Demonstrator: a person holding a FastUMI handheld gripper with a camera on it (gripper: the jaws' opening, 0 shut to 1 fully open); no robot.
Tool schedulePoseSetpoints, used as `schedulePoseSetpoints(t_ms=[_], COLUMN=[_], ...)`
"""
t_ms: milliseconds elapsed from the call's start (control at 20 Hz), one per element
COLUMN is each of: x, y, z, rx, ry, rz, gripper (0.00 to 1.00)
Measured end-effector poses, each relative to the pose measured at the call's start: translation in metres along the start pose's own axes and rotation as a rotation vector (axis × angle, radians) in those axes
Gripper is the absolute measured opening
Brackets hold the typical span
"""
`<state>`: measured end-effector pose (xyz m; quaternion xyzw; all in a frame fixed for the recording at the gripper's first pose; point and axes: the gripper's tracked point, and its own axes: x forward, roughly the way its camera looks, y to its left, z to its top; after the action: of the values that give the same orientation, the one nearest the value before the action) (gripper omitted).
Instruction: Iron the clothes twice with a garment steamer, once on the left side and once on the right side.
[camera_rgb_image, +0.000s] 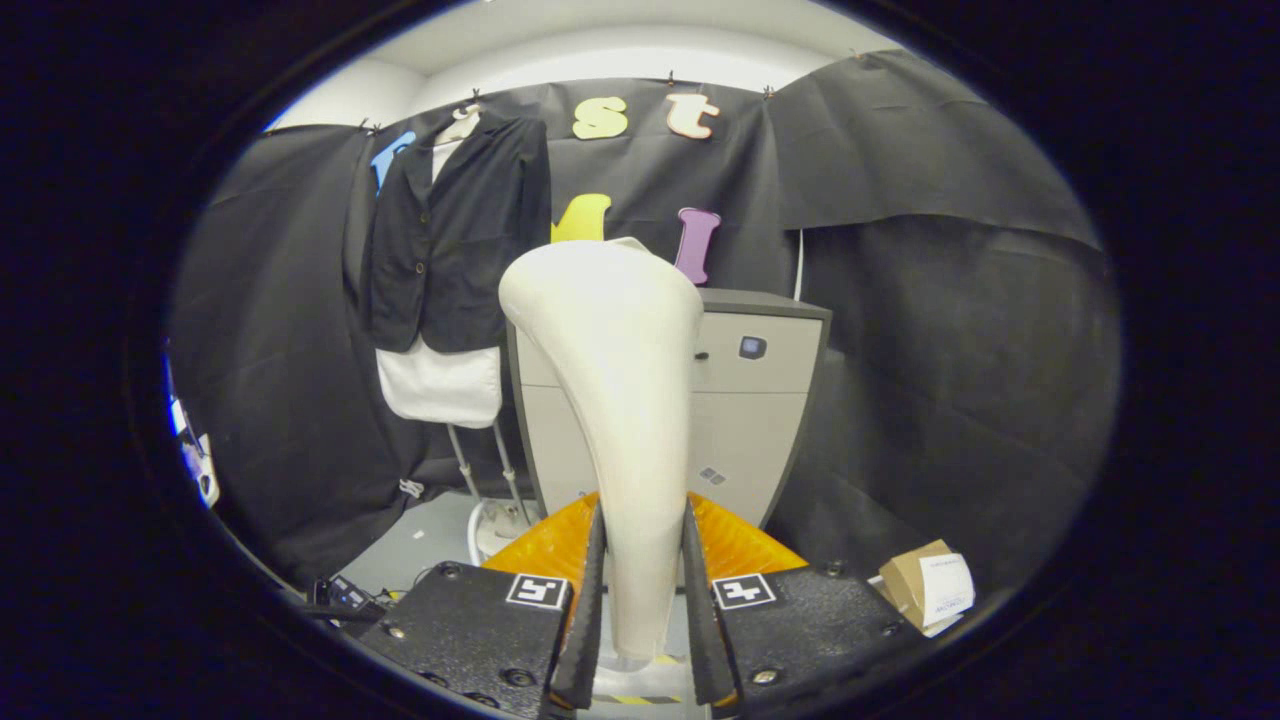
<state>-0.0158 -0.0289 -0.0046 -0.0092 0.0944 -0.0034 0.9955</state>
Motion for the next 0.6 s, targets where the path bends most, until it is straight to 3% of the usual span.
schedulePoseSetpoints(t_ms=[600], x=[-0.041], y=[-0.03], z=[-0.011], rx=[0.027], ry=[-0.016], rz=[0.007], gripper=[0.4])
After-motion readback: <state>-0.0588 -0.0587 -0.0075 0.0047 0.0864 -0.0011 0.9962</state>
